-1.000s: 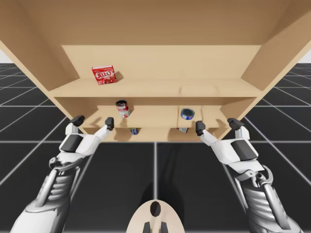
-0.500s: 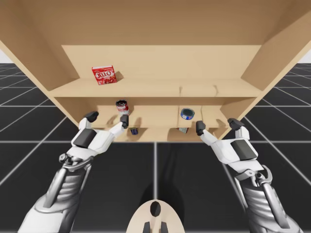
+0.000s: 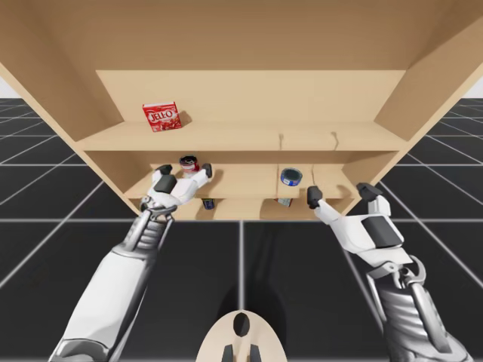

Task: Find the tomato soup can on the shelf and bring it to me.

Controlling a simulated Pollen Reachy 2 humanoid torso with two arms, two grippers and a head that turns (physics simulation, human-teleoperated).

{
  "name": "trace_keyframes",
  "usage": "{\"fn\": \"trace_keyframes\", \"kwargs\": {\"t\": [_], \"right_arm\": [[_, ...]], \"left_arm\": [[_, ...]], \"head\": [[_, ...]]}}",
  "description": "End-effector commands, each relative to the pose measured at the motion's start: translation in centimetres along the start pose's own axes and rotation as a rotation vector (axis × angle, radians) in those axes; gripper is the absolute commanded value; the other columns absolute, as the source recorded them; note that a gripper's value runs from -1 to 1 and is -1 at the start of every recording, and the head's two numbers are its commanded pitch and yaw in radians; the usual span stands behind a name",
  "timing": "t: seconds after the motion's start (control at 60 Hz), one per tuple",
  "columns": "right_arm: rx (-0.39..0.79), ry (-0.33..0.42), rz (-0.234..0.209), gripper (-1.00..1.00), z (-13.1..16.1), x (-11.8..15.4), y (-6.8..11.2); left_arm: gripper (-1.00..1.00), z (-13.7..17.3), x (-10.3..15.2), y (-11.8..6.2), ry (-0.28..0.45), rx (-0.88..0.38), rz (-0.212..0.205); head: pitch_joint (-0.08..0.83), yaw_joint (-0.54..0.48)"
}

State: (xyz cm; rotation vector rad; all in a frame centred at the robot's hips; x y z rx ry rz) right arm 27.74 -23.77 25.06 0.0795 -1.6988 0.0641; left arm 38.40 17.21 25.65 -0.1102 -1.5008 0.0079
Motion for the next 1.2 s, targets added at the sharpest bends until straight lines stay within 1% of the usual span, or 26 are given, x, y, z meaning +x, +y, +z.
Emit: {"fn": "trace_keyframes", "kwargs": {"t": [0.017,0.167,0.183,0.217,0.233,0.25,0.283,0.4,0.5,0.567,0.683,0.75,0.8,0.85,0.867,0.95,0.983,1.1,1.117,1.133,1.2], "right_arm": [[-0.004,-0.007,-0.004,-1.0,0.0,0.1,-0.2],[-0.006,-0.008,-0.004,-1.0,-0.1,0.0,-0.3],[-0.006,-0.008,-0.004,-1.0,-0.1,0.0,-0.3],[-0.006,-0.008,-0.004,-1.0,-0.1,0.0,-0.3],[-0.006,-0.008,-0.004,-1.0,-0.1,0.0,-0.3],[-0.007,-0.008,-0.004,-1.0,-0.1,0.0,-0.3],[-0.007,-0.008,-0.004,-1.0,-0.1,0.0,-0.3],[-0.007,-0.006,-0.003,-1.0,-0.1,0.0,-0.3],[-0.007,-0.007,-0.004,-1.0,-0.1,0.0,-0.3],[-0.007,-0.008,-0.004,-1.0,-0.1,0.0,-0.3],[-0.007,-0.008,-0.005,-1.0,-0.2,0.0,-0.3],[-0.007,-0.009,-0.006,-1.0,-0.2,0.0,-0.3],[-0.007,-0.01,-0.006,-1.0,-0.2,0.0,-0.3],[-0.007,-0.011,-0.007,-1.0,-0.2,0.0,-0.3],[-0.007,-0.012,-0.007,-1.0,-0.2,0.1,-0.4],[-0.007,-0.012,-0.007,-1.0,-0.2,0.0,-0.3],[-0.006,-0.012,-0.007,-1.0,-0.2,0.0,-0.3],[-0.007,-0.01,-0.006,-1.0,-0.2,0.0,-0.3],[-0.007,-0.01,-0.006,-1.0,-0.2,0.0,-0.3],[-0.008,-0.009,-0.006,-1.0,-0.1,0.0,-0.3],[-0.012,-0.009,-0.004,-1.0,-0.2,0.0,-0.2]], "left_arm": [[-1.0,-2.3,-1.7,-1.8,0.063,0.018,0.083],[-1.0,-3.4,-2.2,-1.7,0.079,0.02,0.095],[-0.92,-3.5,-2.2,-1.7,0.078,0.016,0.093],[-0.61,-3.5,-2.3,-1.7,0.076,0.022,0.088],[-0.2,-3.5,-2.3,-1.7,0.074,0.021,0.089],[0.96,-3.6,-2.4,-1.7,0.073,0.017,0.087],[1.0,-3.6,-2.5,-1.7,0.074,0.015,0.088],[1.0,-3.3,-2.4,-1.9,0.062,0.005,0.085],[1.0,-2.9,-1.8,-2.1,0.044,-0.003,0.076],[1.0,-2.5,-1.0,-2.1,0.016,-0.011,0.077],[1.0,-1.1,0.5,-2.1,-0.037,-0.018,0.06],[1.0,0.2,1.2,-2.1,-0.058,-0.03,0.055],[1.0,0.8,1.3,-2.2,-0.063,-0.036,0.056],[1.0,1.8,1.4,-2.3,-0.073,-0.047,0.047],[1.0,2.4,1.4,-2.2,-0.084,-0.05,0.037],[1.0,4.1,1.4,-2.2,-0.097,-0.062,0.028],[1.0,5.1,1.4,-2.0,-0.105,-0.065,0.019],[1.0,8.4,1.1,-1.5,-0.098,-0.077,0.012],[1.0,8.4,1.1,-1.5,-0.098,-0.077,0.012],[1.0,9.4,1.0,-1.4,-0.098,-0.079,0.009],[1.0,11.9,1.1,-1.1,-0.1,-0.094,0.003]], "head": [[0.397,0.26],[0.397,0.26],[0.397,0.26],[0.397,0.26],[0.397,0.26],[0.397,0.26],[0.398,0.26],[0.398,0.26],[0.396,0.26],[0.396,0.26],[0.396,0.26],[0.397,0.26],[0.396,0.27],[0.394,0.27],[0.394,0.27],[0.394,0.27],[0.394,0.27],[0.395,0.27],[0.395,0.27],[0.395,0.27],[0.397,0.26]]}}
